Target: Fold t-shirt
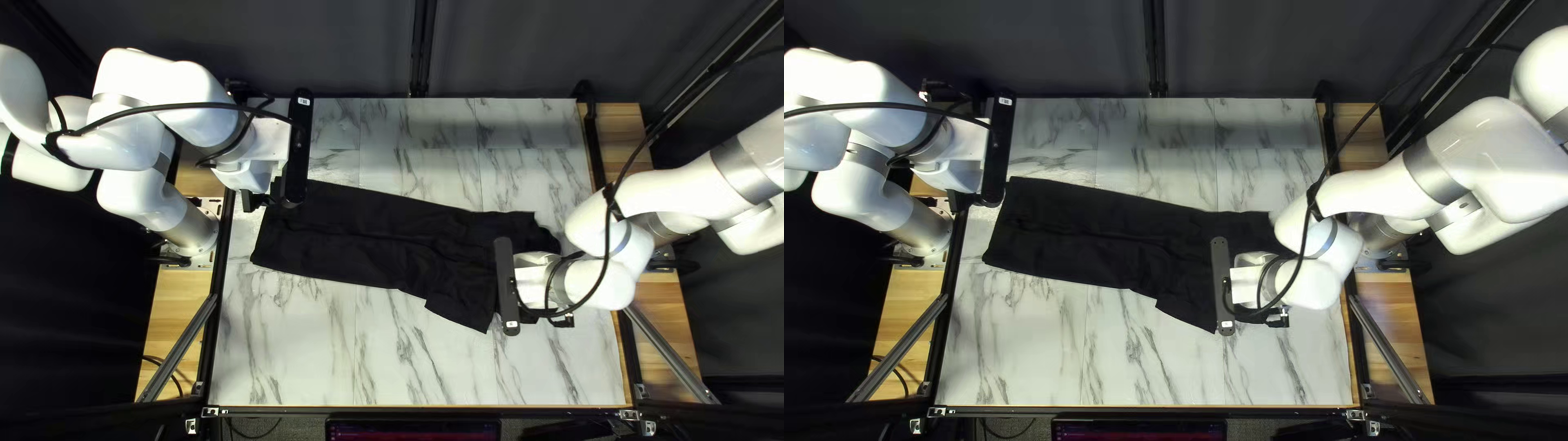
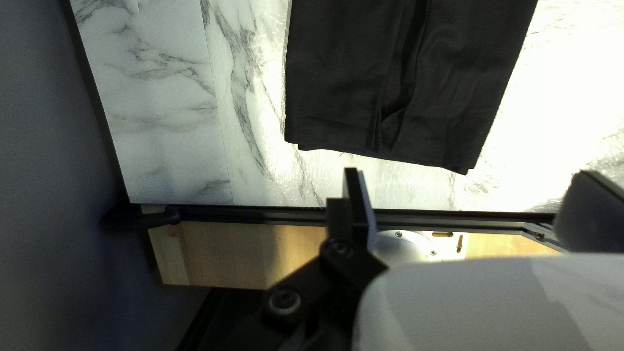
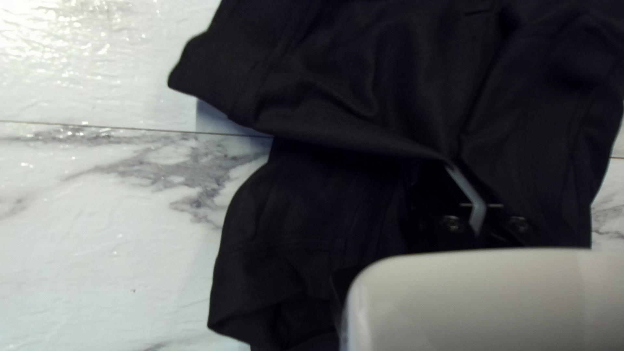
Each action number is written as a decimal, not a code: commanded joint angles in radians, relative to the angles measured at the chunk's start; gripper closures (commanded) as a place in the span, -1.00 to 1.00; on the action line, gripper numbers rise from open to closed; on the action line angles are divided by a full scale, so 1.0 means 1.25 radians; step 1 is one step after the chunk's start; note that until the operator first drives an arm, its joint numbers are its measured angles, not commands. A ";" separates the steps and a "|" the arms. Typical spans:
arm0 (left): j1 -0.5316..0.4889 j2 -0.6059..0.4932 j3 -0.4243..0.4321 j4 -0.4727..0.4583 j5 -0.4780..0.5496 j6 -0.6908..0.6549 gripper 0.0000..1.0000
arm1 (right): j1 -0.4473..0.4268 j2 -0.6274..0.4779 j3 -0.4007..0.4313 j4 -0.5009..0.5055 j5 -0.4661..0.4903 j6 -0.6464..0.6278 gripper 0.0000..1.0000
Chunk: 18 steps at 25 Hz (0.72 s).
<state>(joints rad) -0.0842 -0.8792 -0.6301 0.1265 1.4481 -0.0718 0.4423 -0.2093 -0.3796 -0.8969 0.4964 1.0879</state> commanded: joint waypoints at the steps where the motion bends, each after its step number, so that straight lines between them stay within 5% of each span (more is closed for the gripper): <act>1: 0.000 0.000 0.000 0.000 0.000 0.000 -1.00 | -0.035 -0.015 0.009 -0.033 -0.014 -0.001 1.00; 6: 0.000 0.000 0.000 0.000 0.000 0.000 -1.00 | -0.055 -0.013 -0.002 -0.079 -0.011 0.027 1.00; 18: 0.000 0.000 0.000 0.000 0.000 0.000 -1.00 | 0.035 -0.007 0.042 -0.113 0.056 0.246 1.00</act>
<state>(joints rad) -0.0842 -0.8792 -0.6301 0.1265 1.4481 -0.0718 0.4736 -0.2215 -0.3364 -1.0323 0.5558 1.3520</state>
